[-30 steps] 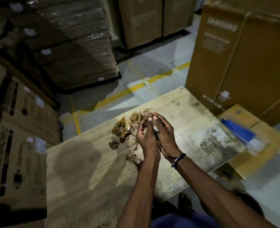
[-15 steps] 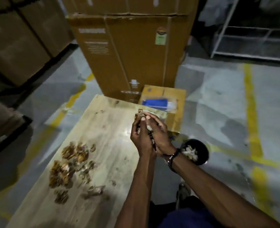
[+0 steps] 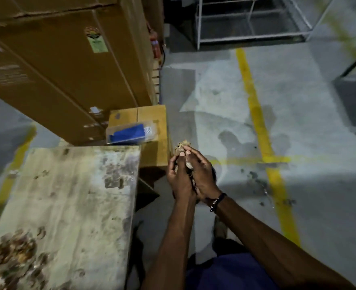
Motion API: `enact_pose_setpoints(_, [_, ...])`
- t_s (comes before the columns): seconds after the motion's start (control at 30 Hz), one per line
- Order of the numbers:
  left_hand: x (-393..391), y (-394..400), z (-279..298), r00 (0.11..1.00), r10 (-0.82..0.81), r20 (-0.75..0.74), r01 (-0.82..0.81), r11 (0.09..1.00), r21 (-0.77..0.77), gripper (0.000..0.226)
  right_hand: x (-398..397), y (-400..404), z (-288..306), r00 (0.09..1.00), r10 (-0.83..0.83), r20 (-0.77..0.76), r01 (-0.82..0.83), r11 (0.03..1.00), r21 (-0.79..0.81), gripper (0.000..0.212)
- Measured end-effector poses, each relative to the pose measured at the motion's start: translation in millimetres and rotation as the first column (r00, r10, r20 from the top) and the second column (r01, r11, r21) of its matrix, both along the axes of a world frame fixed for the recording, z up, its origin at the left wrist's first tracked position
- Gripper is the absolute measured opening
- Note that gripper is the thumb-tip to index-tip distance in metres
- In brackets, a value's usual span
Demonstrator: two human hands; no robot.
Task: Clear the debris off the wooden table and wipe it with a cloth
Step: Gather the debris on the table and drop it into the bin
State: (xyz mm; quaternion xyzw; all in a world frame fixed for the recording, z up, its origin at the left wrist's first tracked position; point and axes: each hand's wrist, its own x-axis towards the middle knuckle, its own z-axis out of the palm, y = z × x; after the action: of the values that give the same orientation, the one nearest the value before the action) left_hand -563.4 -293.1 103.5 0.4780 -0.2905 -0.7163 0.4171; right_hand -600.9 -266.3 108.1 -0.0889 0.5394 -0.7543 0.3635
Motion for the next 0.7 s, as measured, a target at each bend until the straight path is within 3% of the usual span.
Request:
enact_pose_setpoints(0.37, [-122.4, 14.4, -123.1, 0.984, -0.040, 0.176, 0.008, 0.984, 0.178, 0.015, -119.7, 15.2, -128.9, 0.989, -0.060, 0.139, 0.034, 0.982, 0.186, 0.028])
enact_pose_setpoints(0.7, [-173.3, -26.6, -344.4, 0.957, -0.138, 0.257, 0.047, 0.942, 0.333, 0.025, -166.1, -27.3, -364.6, 0.947, -0.163, 0.277, 0.064, 0.941, 0.333, 0.017])
